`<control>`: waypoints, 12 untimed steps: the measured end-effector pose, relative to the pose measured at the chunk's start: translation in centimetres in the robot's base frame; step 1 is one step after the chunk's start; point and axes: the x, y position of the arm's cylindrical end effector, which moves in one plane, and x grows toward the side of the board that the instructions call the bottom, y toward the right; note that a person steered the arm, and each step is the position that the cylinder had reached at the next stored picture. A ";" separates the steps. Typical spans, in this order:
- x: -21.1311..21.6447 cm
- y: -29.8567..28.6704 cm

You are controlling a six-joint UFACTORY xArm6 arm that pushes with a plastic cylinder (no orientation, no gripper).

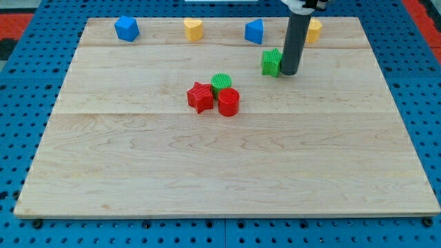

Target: Place the red star to the bottom left of the green circle

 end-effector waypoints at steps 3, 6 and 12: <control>-0.3 -4.3; -1.1 -1.1; 4.6 -9.2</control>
